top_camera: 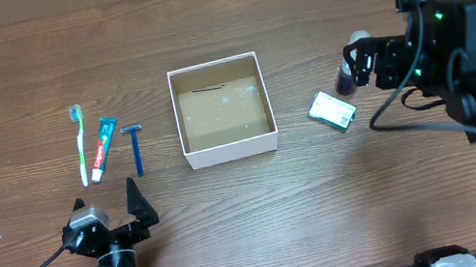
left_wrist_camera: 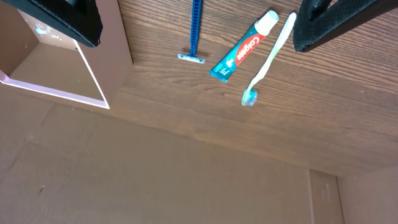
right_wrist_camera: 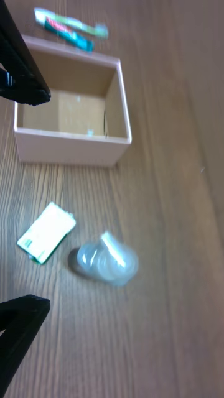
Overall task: Pack container
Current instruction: 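Reach the right gripper to the soap pump bottle and grasp it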
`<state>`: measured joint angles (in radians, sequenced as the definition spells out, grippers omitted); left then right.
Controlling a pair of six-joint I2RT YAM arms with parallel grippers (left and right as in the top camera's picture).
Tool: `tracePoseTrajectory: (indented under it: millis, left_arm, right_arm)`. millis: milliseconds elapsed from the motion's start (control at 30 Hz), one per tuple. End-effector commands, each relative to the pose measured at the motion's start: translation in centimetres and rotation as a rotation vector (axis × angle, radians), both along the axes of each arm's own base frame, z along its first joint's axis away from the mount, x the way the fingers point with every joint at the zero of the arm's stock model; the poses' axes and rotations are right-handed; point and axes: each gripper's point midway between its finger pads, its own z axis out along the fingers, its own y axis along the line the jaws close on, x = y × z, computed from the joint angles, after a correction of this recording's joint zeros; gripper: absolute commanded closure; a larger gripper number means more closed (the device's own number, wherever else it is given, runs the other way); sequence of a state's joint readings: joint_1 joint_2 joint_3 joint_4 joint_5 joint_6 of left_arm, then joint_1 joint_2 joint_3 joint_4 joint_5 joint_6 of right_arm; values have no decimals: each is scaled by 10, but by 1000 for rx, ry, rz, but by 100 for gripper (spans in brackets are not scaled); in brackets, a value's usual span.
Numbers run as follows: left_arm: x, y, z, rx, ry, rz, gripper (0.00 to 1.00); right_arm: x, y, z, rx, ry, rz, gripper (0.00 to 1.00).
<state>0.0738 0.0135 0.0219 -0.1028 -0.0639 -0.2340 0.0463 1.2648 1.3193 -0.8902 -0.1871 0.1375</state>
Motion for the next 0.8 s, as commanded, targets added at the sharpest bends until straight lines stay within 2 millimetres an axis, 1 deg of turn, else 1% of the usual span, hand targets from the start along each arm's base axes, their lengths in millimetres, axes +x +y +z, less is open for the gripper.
tracePoseTrajectory:
  millis: [0,100,233,300,433,467,533,600,700,767]
  left_arm:
    - [-1,4,1,-7,-10,20,0]
    - [-1,4,1,-8,-10,20,0]
    - [-1,4,1,-7,-10,20,0]
    - [-1,4,1,-8,-10,20,0]
    - [-1,4,1,-7,-10,20,0]
    - [-1,4,1,-7,-10,20,0]
    - [-1,4,1,-7,-10,20,0]
    - [-1,4,1,-7,-10,20,0]
    - [-1,4,1,-7,-10,20,0]
    - [-1,4,1,-7,-10,20,0]
  right_arm:
    - [17,-23,-10,-58,29,-139,0]
    - [32,-29,-32,-76,76,-181,0]
    - [52,-31,-56,-54,114,-226,0]
    - [62,-33,-61,-30,109,-272,0]
    - [74,-35,-58,6,73,-330,0]
    - [78,-36,-60,13,70,-344,0]
    - [83,-36,-70,8,87,-343,0]
    - [86,-36,-84,1,118,-343,0]
    - [94,-35,-111,-10,170,-342,0]
    - [98,-34,-124,-9,191,-338,0]
